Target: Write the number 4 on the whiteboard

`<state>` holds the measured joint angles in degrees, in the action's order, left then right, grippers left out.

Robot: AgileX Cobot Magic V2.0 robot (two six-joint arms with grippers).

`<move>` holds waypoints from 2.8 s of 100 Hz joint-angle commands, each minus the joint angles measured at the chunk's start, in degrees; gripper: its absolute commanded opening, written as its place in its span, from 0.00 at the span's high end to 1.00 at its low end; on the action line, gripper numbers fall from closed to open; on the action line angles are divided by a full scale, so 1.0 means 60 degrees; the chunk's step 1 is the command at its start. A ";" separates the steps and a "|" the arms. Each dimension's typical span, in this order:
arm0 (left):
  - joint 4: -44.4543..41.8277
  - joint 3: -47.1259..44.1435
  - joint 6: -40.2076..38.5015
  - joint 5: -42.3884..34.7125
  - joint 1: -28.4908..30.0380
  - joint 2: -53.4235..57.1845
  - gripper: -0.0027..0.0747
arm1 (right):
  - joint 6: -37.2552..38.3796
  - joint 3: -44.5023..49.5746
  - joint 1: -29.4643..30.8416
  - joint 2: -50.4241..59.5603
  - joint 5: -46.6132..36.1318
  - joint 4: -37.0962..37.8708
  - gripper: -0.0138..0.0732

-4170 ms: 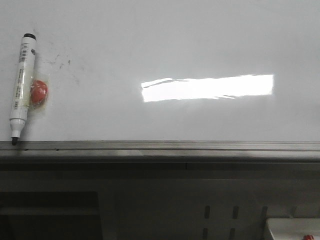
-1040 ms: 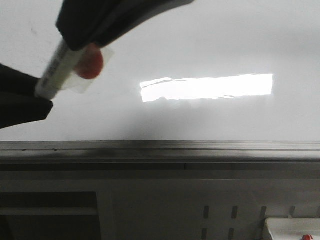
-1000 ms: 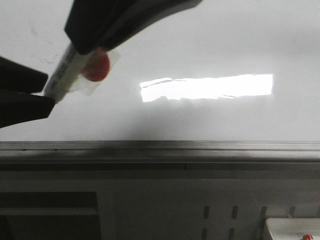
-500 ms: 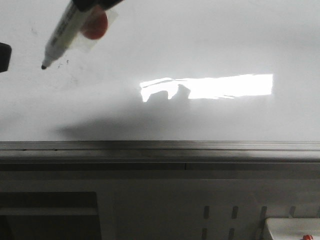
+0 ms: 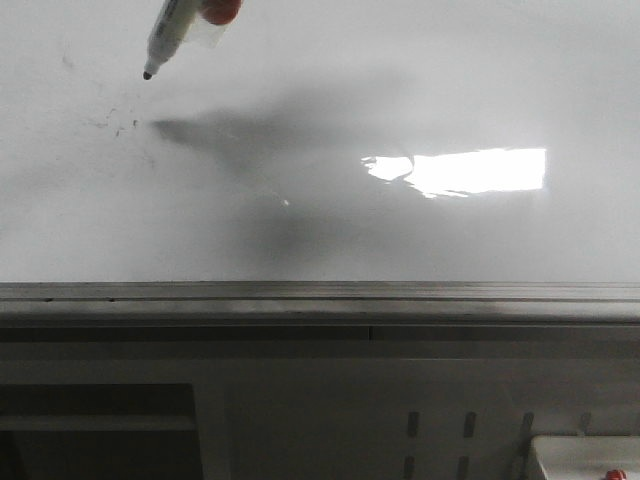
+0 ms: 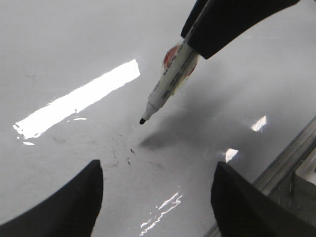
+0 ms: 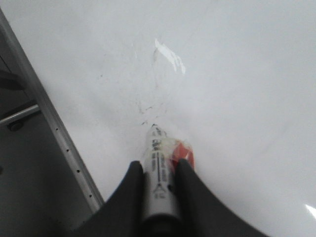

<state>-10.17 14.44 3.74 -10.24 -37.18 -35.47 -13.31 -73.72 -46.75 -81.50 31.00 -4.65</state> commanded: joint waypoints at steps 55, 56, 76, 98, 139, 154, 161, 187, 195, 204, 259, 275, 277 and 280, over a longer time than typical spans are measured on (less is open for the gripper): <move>0.0216 0.0303 -0.0027 -0.0994 0.0046 0.0029 0.43 | -0.0046 -0.0386 -0.0264 -0.0652 -0.0256 0.0029 0.92; 0.0216 0.0303 -0.0024 -0.0994 0.0046 0.0029 0.43 | -0.0046 -0.0386 -0.0264 -0.0652 -0.0256 0.0029 0.92; 0.0199 0.0303 -0.0007 -0.0994 0.0046 0.0029 0.43 | 0.0045 -0.0386 -0.0198 -0.0652 0.0269 0.0029 0.92; 0.0179 0.0303 -0.0007 -0.0994 0.0046 0.0029 0.43 | 0.0103 -0.0386 0.0418 -0.0223 0.0993 0.0270 0.92; 0.0139 0.0303 0.0011 -0.1012 0.0046 0.0029 0.43 | 0.0126 -0.0432 0.0709 0.0275 0.1300 0.0160 0.92; 0.0139 0.0303 0.0011 -0.1012 0.0046 0.0029 0.43 | 0.0096 -0.1002 0.0227 0.0346 0.1367 0.0160 0.92; 0.0139 0.0303 0.0011 -0.1012 0.0046 0.0029 0.43 | 0.0017 -0.1266 0.0136 0.0304 0.1235 0.0178 0.92; 0.0069 0.0303 0.0011 -0.1084 0.0046 0.0029 0.43 | 0.0001 -0.1735 0.0154 -0.0173 0.1158 0.0377 0.92; 0.0069 0.0303 0.0011 -0.1149 0.0046 0.0029 0.43 | 0.0001 -0.1735 0.0154 -0.0335 0.1157 0.0531 0.92; 0.0069 0.0303 0.0011 -0.1174 0.0046 0.0029 0.43 | 0.0001 -0.1735 0.0154 -0.0439 0.1157 0.0609 0.92; 0.0069 0.0303 0.0011 -0.1190 0.0046 0.0029 0.43 | 0.0001 -0.0366 -0.0048 -0.0657 0.1715 -0.0417 0.92; 0.0069 0.0303 0.0011 -0.1190 0.0046 0.0029 0.43 | 0.0001 0.0221 -0.0274 -0.0657 0.1310 -0.0531 0.92; 0.0069 0.0303 0.0011 -0.1190 0.0046 0.0029 0.43 | 0.0001 0.0221 -0.0274 -0.0657 0.1273 -0.0570 0.92; 0.0069 0.0303 0.0011 -0.1190 0.0046 0.0029 0.43 | 0.0001 0.0199 -0.0274 -0.0613 0.1209 -0.0600 0.92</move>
<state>-10.04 14.44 3.74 -12.82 -36.95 -35.47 -12.84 -71.71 -48.62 -87.04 41.97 -9.16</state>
